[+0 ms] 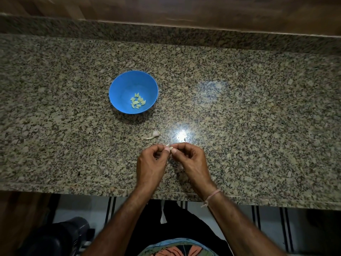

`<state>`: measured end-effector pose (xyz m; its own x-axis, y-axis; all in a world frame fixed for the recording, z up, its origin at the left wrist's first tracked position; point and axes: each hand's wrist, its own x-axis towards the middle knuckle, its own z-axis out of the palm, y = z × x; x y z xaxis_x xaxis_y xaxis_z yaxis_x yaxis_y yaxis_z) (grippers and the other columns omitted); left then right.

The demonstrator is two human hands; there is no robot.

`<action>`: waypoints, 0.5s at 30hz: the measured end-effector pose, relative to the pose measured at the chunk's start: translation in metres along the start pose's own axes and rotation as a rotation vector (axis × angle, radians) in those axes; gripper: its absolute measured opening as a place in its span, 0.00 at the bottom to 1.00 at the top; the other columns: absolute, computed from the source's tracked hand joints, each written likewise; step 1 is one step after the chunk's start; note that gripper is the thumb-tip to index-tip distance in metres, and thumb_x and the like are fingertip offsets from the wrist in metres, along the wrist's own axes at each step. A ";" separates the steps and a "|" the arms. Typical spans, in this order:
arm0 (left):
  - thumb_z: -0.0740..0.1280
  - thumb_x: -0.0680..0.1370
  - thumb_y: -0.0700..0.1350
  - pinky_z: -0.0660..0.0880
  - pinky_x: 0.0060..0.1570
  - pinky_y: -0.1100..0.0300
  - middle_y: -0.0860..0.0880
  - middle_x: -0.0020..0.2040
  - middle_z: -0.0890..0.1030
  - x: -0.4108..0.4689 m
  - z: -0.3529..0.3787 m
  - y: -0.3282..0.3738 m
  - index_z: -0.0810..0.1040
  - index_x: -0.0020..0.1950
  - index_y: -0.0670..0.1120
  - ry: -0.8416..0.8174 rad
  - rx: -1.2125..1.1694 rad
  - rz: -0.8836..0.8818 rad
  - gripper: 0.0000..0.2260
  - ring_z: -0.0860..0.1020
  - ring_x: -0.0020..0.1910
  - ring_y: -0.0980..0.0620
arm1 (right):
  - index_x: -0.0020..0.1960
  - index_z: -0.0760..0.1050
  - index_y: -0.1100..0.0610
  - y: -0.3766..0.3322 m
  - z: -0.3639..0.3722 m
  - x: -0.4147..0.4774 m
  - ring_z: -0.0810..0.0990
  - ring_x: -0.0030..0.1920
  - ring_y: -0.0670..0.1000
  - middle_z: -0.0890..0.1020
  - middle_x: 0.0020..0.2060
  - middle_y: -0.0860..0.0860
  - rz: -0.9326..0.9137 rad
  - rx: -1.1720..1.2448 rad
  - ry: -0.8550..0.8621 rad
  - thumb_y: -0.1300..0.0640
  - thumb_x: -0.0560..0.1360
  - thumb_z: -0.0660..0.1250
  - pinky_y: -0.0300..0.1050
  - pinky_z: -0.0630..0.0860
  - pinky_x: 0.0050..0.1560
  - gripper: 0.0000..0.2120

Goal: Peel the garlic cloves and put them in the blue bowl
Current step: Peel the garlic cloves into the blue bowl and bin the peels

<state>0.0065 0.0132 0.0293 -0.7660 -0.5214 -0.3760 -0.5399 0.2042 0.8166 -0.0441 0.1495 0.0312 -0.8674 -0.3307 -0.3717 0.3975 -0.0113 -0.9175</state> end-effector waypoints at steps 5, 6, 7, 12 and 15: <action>0.70 0.82 0.53 0.79 0.40 0.58 0.54 0.42 0.85 0.001 -0.004 0.001 0.85 0.51 0.52 -0.031 0.038 0.002 0.07 0.83 0.42 0.55 | 0.57 0.83 0.59 0.002 0.001 -0.001 0.86 0.56 0.58 0.87 0.52 0.56 -0.036 -0.047 -0.008 0.62 0.79 0.73 0.59 0.82 0.62 0.07; 0.70 0.82 0.53 0.75 0.38 0.61 0.54 0.41 0.84 0.000 -0.004 0.002 0.84 0.50 0.52 -0.030 0.064 0.011 0.07 0.82 0.41 0.55 | 0.56 0.83 0.60 0.003 0.001 -0.001 0.86 0.56 0.58 0.87 0.52 0.56 -0.035 -0.050 -0.017 0.62 0.80 0.73 0.59 0.82 0.62 0.06; 0.69 0.82 0.53 0.72 0.37 0.63 0.54 0.41 0.84 0.000 -0.005 0.004 0.84 0.50 0.51 -0.030 0.095 0.025 0.07 0.81 0.40 0.56 | 0.56 0.83 0.60 0.003 0.001 -0.001 0.86 0.56 0.59 0.87 0.51 0.56 -0.032 -0.056 -0.023 0.62 0.80 0.73 0.59 0.82 0.61 0.06; 0.67 0.84 0.51 0.75 0.40 0.59 0.57 0.47 0.82 -0.009 -0.003 0.003 0.81 0.55 0.53 -0.012 0.176 0.106 0.05 0.79 0.44 0.60 | 0.51 0.82 0.61 0.009 0.003 0.000 0.85 0.50 0.61 0.86 0.46 0.58 0.000 -0.106 0.027 0.59 0.80 0.72 0.59 0.85 0.55 0.05; 0.70 0.82 0.49 0.77 0.45 0.62 0.61 0.52 0.82 -0.014 -0.004 0.000 0.81 0.56 0.56 0.046 0.172 0.214 0.03 0.78 0.50 0.66 | 0.50 0.81 0.63 0.009 0.008 0.000 0.85 0.50 0.60 0.85 0.46 0.61 0.053 -0.071 0.037 0.57 0.80 0.73 0.53 0.85 0.55 0.08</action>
<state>0.0188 0.0174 0.0363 -0.8543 -0.4879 -0.1794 -0.4218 0.4490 0.7877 -0.0381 0.1422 0.0243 -0.8567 -0.2938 -0.4240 0.4221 0.0731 -0.9036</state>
